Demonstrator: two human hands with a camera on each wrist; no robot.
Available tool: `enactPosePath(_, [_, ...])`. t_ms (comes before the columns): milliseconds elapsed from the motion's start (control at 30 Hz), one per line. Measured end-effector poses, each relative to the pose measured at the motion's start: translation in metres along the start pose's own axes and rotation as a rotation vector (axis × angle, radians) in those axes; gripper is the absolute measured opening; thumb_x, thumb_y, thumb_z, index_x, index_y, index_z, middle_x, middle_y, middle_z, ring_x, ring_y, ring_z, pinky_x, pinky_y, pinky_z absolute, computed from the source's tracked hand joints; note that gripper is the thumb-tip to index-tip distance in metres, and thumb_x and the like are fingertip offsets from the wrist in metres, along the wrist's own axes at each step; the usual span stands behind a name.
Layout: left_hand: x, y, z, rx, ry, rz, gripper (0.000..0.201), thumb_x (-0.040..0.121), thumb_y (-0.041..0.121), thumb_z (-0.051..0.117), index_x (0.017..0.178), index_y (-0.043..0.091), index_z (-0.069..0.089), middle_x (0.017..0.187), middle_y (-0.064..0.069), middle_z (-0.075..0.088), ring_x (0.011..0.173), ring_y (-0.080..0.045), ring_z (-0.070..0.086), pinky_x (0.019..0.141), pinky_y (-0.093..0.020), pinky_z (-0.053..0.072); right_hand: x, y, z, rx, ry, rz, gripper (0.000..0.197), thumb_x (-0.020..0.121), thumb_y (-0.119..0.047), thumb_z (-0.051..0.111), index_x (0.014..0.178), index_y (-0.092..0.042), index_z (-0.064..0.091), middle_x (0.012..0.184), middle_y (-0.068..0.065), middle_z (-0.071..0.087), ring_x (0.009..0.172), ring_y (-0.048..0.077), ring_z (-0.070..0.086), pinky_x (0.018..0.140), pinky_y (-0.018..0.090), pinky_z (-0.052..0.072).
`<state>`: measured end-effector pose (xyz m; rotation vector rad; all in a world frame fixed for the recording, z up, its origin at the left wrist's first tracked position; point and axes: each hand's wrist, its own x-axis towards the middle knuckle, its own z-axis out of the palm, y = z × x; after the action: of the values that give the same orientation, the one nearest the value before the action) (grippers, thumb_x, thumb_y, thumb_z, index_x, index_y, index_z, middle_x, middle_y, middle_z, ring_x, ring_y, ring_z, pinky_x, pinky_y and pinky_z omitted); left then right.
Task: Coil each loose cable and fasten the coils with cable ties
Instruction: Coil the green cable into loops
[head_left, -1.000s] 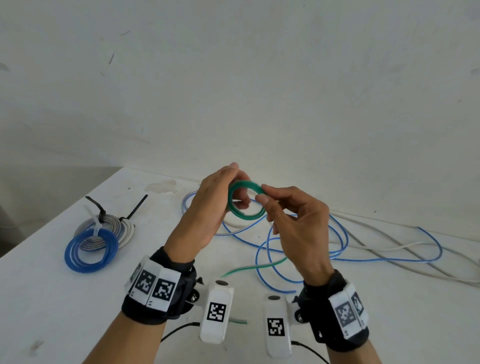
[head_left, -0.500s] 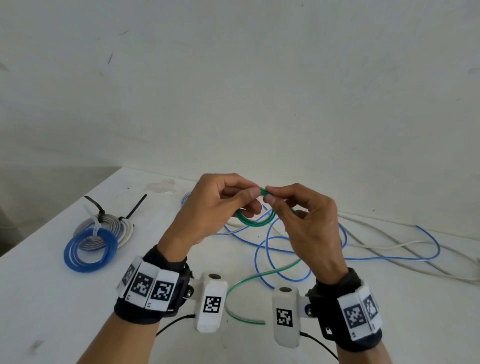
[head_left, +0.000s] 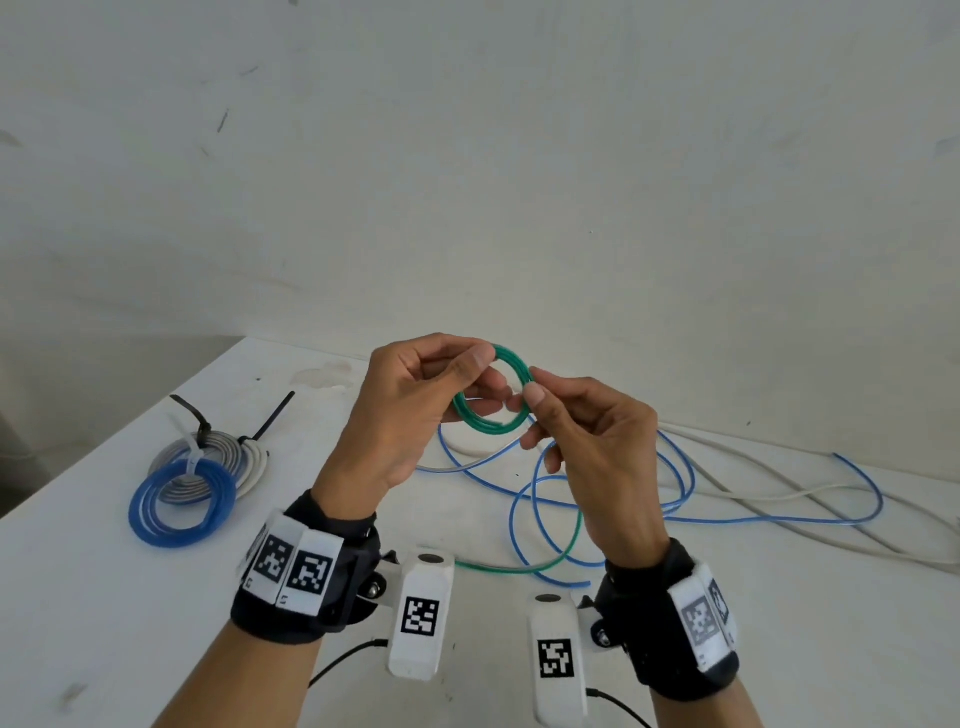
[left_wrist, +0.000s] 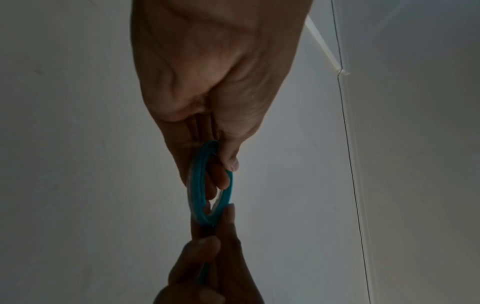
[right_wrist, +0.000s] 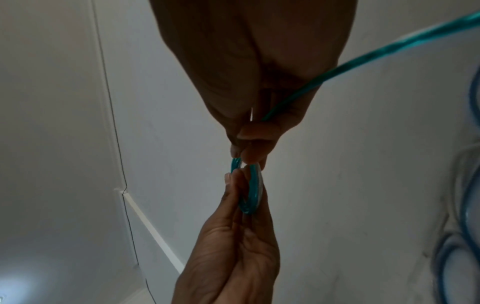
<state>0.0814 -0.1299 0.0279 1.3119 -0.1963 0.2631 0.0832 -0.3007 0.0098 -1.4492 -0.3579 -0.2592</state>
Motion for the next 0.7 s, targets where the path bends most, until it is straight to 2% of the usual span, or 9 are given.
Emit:
enactPosePath(100, [0.000, 0.002, -0.003, 0.003, -0.044, -0.041, 0.019, 0.094, 0.017, 0.064, 0.103, 0.003, 0.072, 0.087, -0.015, 0.076, 0.082, -0.028, 0.075, 0.076, -0.032, 0.060, 0.000, -0.001, 0.000, -0.043, 0.035, -0.045, 0.010, 0.091, -0.014, 0.074, 0.099, -0.018, 0.079, 0.081, 0.009, 0.076, 0.059, 0.016, 0.056, 0.047, 0.025, 0.045])
enactPosePath(200, [0.000, 0.005, -0.006, 0.148, -0.155, -0.128, 0.045, 0.088, 0.045, 0.061, 0.113, 0.008, 0.070, 0.092, -0.008, 0.076, 0.085, -0.022, 0.073, 0.083, -0.033, 0.058, 0.001, -0.006, -0.009, -0.235, -0.012, -0.096, 0.011, 0.091, -0.019, 0.076, 0.096, -0.028, 0.079, 0.079, -0.005, 0.077, 0.061, 0.010, 0.054, 0.051, 0.022, 0.046])
enactPosePath(267, [-0.001, 0.004, -0.004, 0.211, -0.200, -0.177, 0.054, 0.090, 0.052, 0.053, 0.112, 0.005, 0.067, 0.079, -0.004, 0.070, 0.073, -0.019, 0.067, 0.078, -0.033, 0.059, 0.002, -0.008, -0.014, -0.357, -0.113, -0.108, 0.012, 0.091, -0.019, 0.076, 0.096, -0.029, 0.080, 0.077, -0.016, 0.075, 0.064, 0.005, 0.056, 0.058, 0.016, 0.042])
enactPosePath(367, [-0.002, -0.002, 0.007, 0.221, -0.188, -0.237, 0.044, 0.101, 0.039, 0.051, 0.106, -0.004, 0.059, 0.062, 0.001, 0.047, 0.056, -0.014, 0.045, 0.061, -0.027, 0.050, 0.002, -0.010, -0.018, -0.430, -0.177, -0.125, 0.014, 0.091, -0.015, 0.075, 0.098, -0.025, 0.081, 0.073, -0.027, 0.071, 0.066, 0.001, 0.058, 0.059, 0.008, 0.038])
enactPosePath(467, [-0.005, -0.006, 0.016, 0.249, -0.196, -0.280, 0.036, 0.103, 0.041, 0.050, 0.088, 0.008, 0.056, 0.060, 0.007, 0.038, 0.056, -0.012, 0.035, 0.056, -0.025, 0.040, 0.002, -0.011, -0.019, -0.441, -0.190, -0.169, 0.013, 0.092, -0.014, 0.074, 0.099, -0.023, 0.081, 0.079, -0.023, 0.075, 0.074, 0.003, 0.066, 0.062, 0.011, 0.042])
enactPosePath(533, [-0.005, -0.007, 0.019, 0.308, -0.221, -0.270, 0.040, 0.104, 0.044, 0.046, 0.079, 0.014, 0.056, 0.060, 0.009, 0.036, 0.055, -0.009, 0.034, 0.057, -0.024, 0.040, 0.002, -0.011, -0.020, -0.452, -0.192, -0.183, 0.013, 0.092, -0.015, 0.074, 0.099, -0.024, 0.080, 0.084, -0.019, 0.076, 0.081, 0.010, 0.071, 0.065, 0.022, 0.050])
enactPosePath(633, [-0.003, -0.005, 0.017, 0.365, -0.206, -0.254, 0.046, 0.104, 0.045, 0.045, 0.077, 0.008, 0.053, 0.064, 0.005, 0.033, 0.058, -0.011, 0.033, 0.056, -0.023, 0.039, 0.001, -0.010, -0.016, -0.444, -0.176, -0.195, 0.012, 0.092, -0.016, 0.074, 0.099, -0.024, 0.080, 0.084, -0.018, 0.077, 0.082, 0.011, 0.071, 0.065, 0.021, 0.051])
enactPosePath(700, [-0.002, -0.004, 0.016, 0.313, -0.165, -0.236, 0.049, 0.105, 0.041, 0.046, 0.079, 0.000, 0.051, 0.067, 0.000, 0.030, 0.059, -0.013, 0.030, 0.056, -0.024, 0.037, 0.001, -0.010, -0.011, -0.408, -0.140, -0.191, 0.012, 0.092, -0.020, 0.074, 0.100, -0.029, 0.076, 0.083, -0.015, 0.077, 0.078, 0.012, 0.071, 0.064, 0.026, 0.053])
